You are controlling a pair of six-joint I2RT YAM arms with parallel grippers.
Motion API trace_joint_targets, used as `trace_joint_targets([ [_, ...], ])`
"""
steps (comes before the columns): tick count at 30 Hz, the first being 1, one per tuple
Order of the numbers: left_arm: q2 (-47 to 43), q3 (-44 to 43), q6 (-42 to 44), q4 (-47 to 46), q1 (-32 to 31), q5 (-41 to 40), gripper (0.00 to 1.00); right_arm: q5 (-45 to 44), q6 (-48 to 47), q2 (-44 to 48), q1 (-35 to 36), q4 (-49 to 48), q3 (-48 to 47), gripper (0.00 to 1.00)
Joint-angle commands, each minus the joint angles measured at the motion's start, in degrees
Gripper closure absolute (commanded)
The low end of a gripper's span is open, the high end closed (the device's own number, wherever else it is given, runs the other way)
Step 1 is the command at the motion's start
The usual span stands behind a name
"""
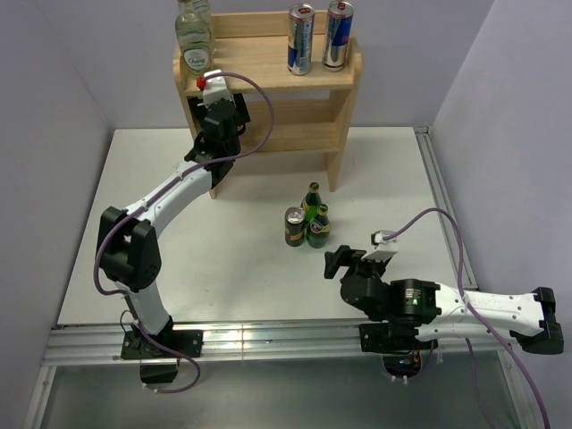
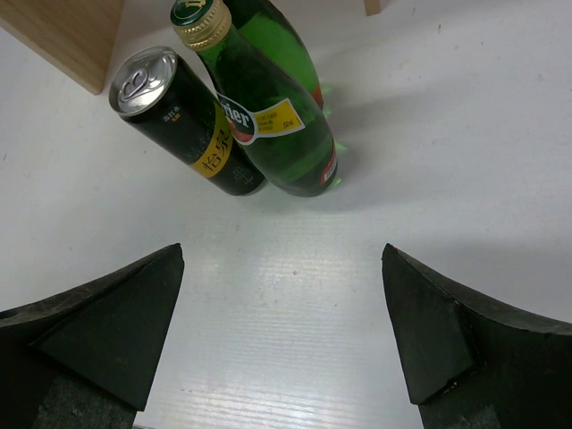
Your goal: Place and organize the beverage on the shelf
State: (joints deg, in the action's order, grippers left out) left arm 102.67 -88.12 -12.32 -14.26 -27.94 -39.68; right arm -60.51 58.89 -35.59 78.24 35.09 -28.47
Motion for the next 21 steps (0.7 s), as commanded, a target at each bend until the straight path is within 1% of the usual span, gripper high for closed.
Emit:
trace_joint_targets([
  [1, 0.43, 0.49, -1.92, 9.16, 0.35, 4.43, 0.18, -1.63, 0.52, 0.00, 0.34, -1.60, 0.61, 0.01],
  [2, -0.01, 0.66, -2.18, 9.69, 0.17, 5.13, 0.16, -1.71, 0.69, 0.09, 0.42, -1.43, 0.61, 0.01],
  [4, -1.50, 1.28, -2.71, 10.30, -0.18, 4.27, 0.07, -1.72, 0.78, 0.09, 0.42, -1.43, 0.52, 0.01],
  [6, -3.17, 2.68, -3.50, 10.66, -0.71, 4.35, 0.05, -1.63, 0.70, 0.17, 0.34, -1.43, 0.52, 0.01],
  [8, -4.41, 4.08, -3.94, 10.92, -1.14, 4.35, 0.02, -1.45, 0.61, 0.52, 0.34, -1.52, 0.69, 0.01],
  [17, -11.87, 9.53, -3.42, 12.59, -5.27, 0.05, 0.01, -1.98, 0.43, 0.00, 0.42, -1.69, 0.78, 0.01],
  [21, -19.16, 12.17, -3.94, 14.09, -8.17, -3.98, 0.03, -1.98, 0.43, -0.18, 0.42, -1.78, 0.69, 0.01],
])
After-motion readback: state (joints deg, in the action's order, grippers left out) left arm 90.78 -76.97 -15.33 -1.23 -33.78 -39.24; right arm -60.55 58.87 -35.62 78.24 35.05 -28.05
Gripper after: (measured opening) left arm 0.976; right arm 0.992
